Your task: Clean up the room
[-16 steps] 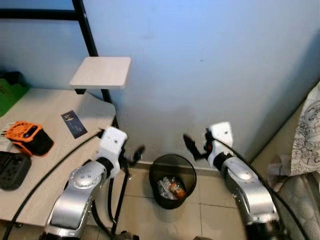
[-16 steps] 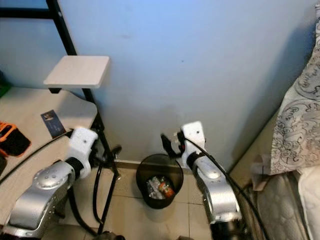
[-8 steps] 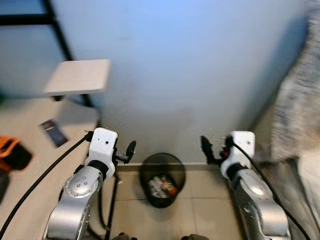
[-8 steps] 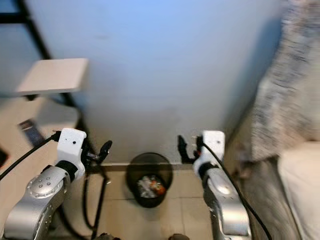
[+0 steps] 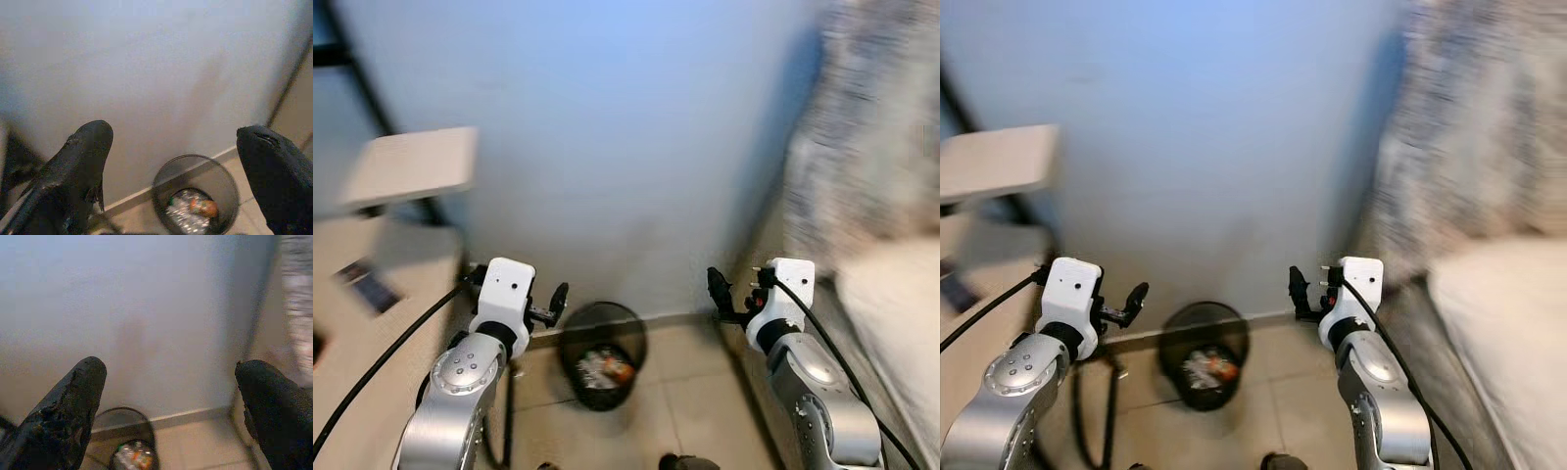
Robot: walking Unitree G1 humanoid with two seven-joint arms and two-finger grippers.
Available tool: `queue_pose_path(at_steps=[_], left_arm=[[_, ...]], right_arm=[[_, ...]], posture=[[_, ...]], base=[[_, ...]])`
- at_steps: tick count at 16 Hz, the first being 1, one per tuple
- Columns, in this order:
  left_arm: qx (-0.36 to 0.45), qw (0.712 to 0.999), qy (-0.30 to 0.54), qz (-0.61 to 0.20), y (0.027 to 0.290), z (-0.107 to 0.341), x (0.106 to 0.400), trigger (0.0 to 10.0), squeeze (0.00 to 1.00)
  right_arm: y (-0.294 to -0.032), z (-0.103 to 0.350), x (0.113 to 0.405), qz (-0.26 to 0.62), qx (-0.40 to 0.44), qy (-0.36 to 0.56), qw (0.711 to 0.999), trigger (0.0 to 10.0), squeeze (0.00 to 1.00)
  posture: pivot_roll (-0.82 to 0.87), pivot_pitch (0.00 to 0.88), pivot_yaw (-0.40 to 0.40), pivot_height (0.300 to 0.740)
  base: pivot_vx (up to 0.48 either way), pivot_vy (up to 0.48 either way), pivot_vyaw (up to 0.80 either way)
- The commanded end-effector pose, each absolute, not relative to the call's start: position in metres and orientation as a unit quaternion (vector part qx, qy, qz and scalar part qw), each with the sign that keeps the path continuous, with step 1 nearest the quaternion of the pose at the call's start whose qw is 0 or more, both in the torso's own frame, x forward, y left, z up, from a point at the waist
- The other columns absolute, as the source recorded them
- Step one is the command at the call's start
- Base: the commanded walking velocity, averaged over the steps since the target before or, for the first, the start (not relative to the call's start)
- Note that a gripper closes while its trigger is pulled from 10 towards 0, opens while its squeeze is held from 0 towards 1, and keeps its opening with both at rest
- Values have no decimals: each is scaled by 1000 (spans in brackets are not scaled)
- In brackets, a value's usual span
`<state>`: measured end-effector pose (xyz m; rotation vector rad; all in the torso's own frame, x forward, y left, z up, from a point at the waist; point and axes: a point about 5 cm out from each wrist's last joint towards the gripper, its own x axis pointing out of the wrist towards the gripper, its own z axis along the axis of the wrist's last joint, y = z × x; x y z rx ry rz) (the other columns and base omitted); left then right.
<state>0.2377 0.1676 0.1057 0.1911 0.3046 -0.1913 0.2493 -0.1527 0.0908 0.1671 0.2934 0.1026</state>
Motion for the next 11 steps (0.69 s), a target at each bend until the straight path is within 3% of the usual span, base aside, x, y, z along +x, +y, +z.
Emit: queue_pose_path(at_steps=[1,4,8,11], left_arm=[[105,979,143,-95,165,109,239,10000,0],[118,978,139,-98,165,109,241,10000,0],[130,979,134,-78,169,110,246,10000,0],[118,980,137,-85,167,109,245,10000,0]], right_arm=[[-154,92,248,53,70,148,985,10000,0],[-155,93,252,55,35,146,987,10000,0],[-151,97,255,55,52,130,989,10000,0],[-152,101,258,51,38,125,990,10000,0]], posture=[[-61,0,1,740],[-63,0,0,740],[-68,0,3,740],[-62,0,-1,740]], base=[[0,0,-800],[0,0,-800],[0,0,0],[0,0,-729]])
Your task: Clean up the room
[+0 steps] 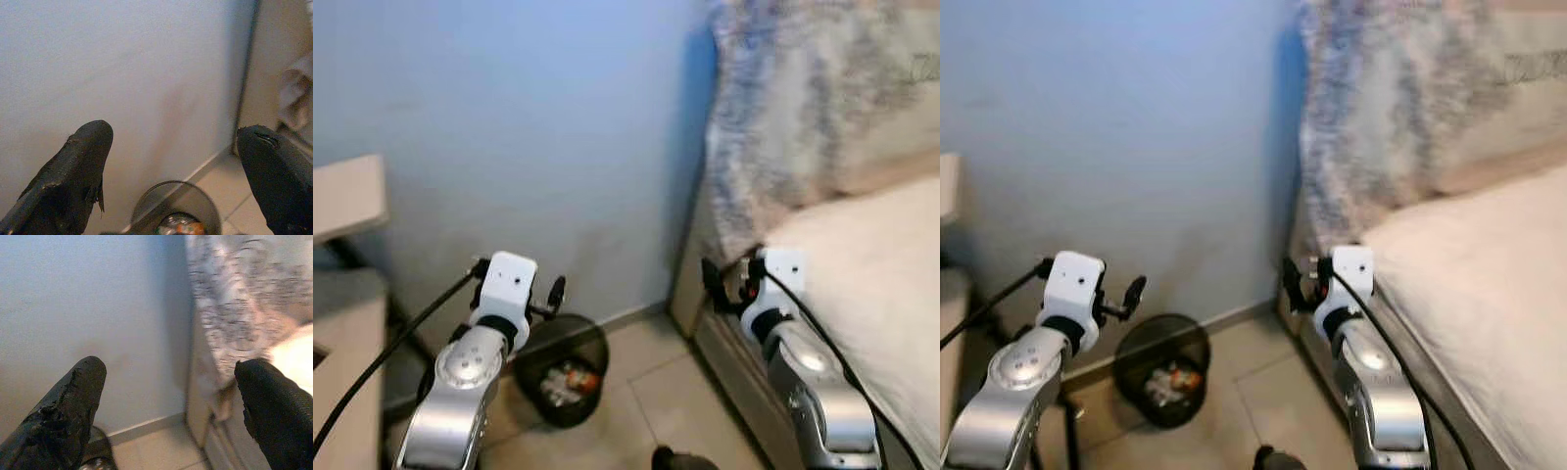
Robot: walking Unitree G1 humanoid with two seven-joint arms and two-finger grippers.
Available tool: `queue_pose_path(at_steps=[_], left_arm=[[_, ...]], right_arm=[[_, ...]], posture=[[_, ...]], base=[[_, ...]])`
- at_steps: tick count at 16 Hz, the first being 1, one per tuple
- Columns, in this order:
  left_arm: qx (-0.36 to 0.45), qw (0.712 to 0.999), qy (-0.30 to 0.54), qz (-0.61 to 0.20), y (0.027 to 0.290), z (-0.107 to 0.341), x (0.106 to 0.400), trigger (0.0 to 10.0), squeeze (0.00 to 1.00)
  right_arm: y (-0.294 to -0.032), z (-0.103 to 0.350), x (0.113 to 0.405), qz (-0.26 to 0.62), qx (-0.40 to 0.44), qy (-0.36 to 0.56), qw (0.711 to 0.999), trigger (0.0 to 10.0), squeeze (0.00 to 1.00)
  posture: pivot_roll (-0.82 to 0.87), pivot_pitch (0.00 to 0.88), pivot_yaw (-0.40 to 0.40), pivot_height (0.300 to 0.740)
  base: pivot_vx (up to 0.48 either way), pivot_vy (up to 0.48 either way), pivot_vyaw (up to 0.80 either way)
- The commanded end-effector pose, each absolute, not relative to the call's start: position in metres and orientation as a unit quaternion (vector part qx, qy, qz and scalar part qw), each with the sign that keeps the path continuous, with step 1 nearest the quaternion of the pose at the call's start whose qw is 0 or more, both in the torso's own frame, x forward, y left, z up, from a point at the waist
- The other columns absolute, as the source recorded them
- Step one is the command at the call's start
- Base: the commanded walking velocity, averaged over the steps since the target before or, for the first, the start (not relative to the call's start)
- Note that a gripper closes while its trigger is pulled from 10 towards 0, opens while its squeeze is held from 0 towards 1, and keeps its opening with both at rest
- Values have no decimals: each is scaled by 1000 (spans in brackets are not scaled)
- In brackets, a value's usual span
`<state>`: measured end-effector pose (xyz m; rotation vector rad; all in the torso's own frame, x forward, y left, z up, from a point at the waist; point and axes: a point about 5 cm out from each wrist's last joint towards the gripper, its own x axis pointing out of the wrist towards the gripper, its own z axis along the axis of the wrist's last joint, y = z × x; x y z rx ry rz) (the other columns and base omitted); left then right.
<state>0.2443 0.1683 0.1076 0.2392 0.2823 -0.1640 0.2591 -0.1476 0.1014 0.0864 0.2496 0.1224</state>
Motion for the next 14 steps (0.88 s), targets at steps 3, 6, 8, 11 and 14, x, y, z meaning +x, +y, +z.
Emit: queue_pose_path(at_steps=[3,6,8,11,14], left_arm=[[73,983,147,-76,169,109,244,10000,0],[95,983,139,-78,168,110,247,10000,0],[104,982,134,-89,166,110,245,10000,0],[94,984,130,-77,169,111,245,10000,0],[97,985,112,-90,163,114,248,10000,0]], right_arm=[[-152,97,257,50,34,136,989,10000,0],[-155,99,259,45,28,123,991,10000,0],[-158,97,259,32,23,129,991,10000,0],[-158,96,257,29,18,133,990,10000,0],[-161,97,259,28,12,132,991,10000,0]], posture=[[-68,0,0,740],[-69,0,5,740],[-68,0,2,740],[-80,0,16,740],[-69,0,18,740]], base=[[0,0,-656],[0,0,-710],[0,0,-738],[0,0,-738],[0,0,-738]])
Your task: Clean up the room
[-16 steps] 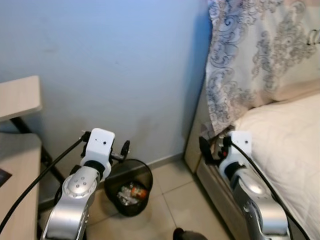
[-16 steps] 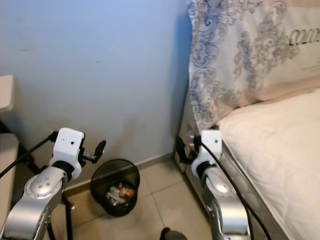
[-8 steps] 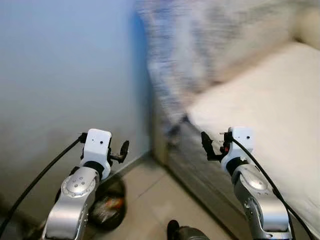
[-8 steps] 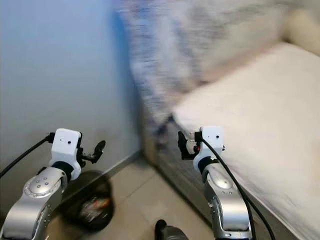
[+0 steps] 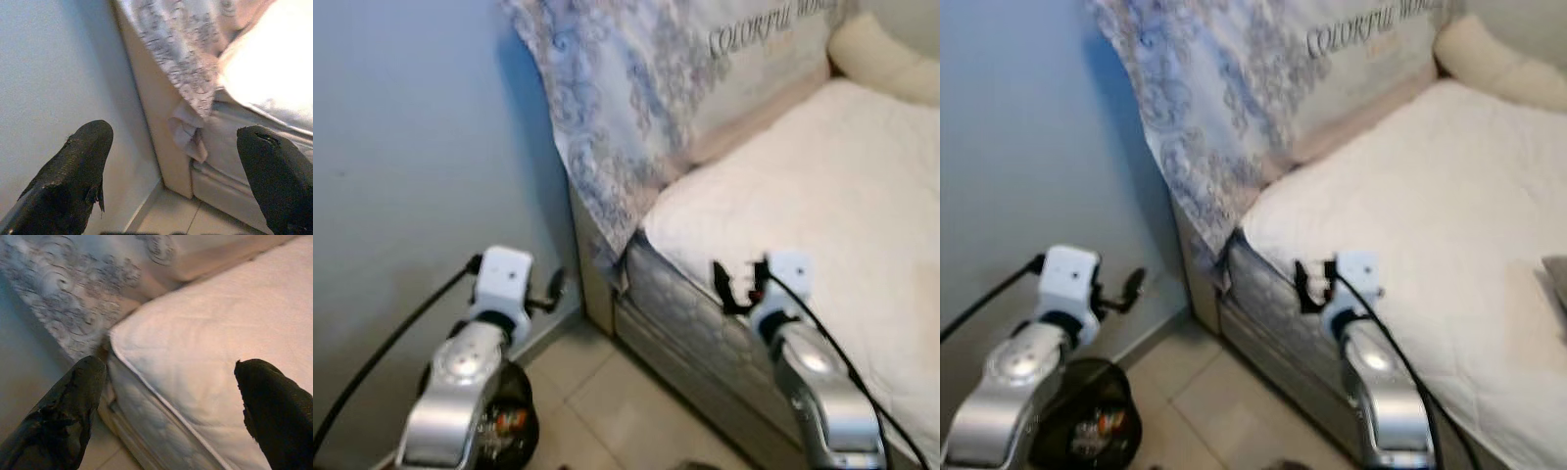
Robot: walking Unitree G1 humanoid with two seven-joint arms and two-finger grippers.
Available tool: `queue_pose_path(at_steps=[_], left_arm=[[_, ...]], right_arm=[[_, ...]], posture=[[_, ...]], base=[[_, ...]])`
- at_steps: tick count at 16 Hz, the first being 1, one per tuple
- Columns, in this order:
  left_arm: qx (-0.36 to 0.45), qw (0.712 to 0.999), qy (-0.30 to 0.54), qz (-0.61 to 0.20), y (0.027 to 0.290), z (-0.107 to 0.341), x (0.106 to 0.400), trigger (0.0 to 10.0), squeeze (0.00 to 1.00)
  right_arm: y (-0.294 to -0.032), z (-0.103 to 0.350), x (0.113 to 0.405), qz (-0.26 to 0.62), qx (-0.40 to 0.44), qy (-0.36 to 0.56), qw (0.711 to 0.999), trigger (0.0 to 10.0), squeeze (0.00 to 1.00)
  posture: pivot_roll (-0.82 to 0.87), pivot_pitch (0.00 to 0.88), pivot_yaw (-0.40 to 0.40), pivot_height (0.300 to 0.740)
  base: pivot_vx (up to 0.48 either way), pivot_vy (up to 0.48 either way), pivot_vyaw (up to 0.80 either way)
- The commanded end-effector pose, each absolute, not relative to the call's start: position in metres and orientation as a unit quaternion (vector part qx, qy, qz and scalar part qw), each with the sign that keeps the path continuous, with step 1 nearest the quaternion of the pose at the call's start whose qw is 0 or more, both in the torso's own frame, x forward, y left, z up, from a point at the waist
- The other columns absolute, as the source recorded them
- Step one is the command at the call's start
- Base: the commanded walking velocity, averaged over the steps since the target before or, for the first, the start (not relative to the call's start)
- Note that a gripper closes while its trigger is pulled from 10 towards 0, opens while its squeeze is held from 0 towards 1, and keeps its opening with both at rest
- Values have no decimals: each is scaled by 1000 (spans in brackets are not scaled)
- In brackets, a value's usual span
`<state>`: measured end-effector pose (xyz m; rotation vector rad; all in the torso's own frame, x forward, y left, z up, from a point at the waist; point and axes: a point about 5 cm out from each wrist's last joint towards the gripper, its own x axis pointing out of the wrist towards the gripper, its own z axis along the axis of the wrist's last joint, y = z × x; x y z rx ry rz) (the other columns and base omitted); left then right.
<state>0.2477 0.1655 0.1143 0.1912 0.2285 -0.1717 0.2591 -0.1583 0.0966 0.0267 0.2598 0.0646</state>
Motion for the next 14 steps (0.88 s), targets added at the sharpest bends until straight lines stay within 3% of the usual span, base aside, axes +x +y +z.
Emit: queue_pose_path(at_steps=[1,7,14], left_arm=[[91,986,109,-89,164,115,247,10000,0],[38,988,117,-97,159,110,242,10000,0],[91,994,56,-32,171,118,249,10000,0]], right_arm=[[-161,97,260,23,7,131,991,10000,0],[-164,97,259,0,-16,133,991,10000,0],[-176,99,259,-33,-14,136,990,10000,0]], posture=[[-72,0,16,740],[-73,0,-11,740],[-77,0,-4,740]], base=[[0,0,-738],[0,0,-738],[0,0,-737]])
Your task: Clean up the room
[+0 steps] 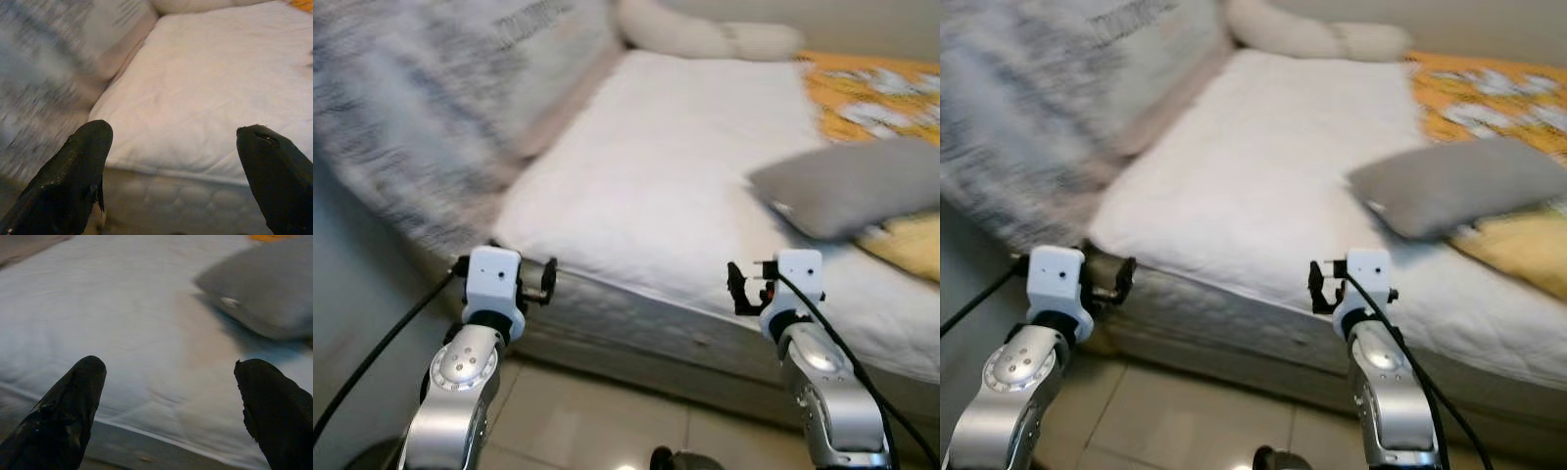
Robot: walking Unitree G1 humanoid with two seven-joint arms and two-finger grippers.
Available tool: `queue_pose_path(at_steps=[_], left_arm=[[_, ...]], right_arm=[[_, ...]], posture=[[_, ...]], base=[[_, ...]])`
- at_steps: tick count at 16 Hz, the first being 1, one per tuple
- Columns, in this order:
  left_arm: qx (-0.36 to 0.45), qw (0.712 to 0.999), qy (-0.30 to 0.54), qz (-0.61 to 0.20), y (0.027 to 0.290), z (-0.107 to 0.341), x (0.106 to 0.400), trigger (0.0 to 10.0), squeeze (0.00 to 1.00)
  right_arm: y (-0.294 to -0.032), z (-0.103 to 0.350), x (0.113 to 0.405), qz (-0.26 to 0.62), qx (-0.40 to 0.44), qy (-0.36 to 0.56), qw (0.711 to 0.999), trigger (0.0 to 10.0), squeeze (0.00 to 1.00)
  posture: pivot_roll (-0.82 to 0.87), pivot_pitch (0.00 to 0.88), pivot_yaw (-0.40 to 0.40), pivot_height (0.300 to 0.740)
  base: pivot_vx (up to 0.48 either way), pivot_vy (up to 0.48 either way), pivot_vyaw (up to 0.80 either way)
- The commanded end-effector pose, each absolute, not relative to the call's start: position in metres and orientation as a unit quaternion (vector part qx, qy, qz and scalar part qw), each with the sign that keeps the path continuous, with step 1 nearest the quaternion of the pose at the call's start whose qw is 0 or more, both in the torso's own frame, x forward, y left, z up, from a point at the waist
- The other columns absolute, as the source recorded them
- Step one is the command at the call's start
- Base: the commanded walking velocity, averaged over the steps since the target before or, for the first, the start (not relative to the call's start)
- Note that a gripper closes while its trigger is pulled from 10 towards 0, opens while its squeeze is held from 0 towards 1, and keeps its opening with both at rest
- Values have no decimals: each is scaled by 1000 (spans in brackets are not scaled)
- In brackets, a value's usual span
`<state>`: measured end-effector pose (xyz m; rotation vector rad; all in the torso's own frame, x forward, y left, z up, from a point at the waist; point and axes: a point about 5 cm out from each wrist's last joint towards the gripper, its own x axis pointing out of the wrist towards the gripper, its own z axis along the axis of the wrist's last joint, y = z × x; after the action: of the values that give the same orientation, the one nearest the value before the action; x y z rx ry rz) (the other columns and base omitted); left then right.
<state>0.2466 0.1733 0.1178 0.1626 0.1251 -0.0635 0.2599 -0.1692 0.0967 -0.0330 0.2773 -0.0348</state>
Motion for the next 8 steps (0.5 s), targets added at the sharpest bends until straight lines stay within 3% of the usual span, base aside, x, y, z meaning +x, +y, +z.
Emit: queue_pose_path(at_steps=[1,5,8], left_arm=[[95,992,63,-47,169,117,250,10000,0],[69,992,76,-78,165,114,244,10000,0],[55,992,74,-83,161,113,244,10000,0]], right_arm=[[-176,98,260,-32,-14,136,990,10000,0],[-169,103,260,-10,-14,120,993,10000,0],[-171,105,261,6,-25,115,993,10000,0]], posture=[[-66,0,-6,740],[-77,0,-2,740],[-78,0,-5,740]], base=[[0,0,-731],[0,0,-595],[92,0,0]])
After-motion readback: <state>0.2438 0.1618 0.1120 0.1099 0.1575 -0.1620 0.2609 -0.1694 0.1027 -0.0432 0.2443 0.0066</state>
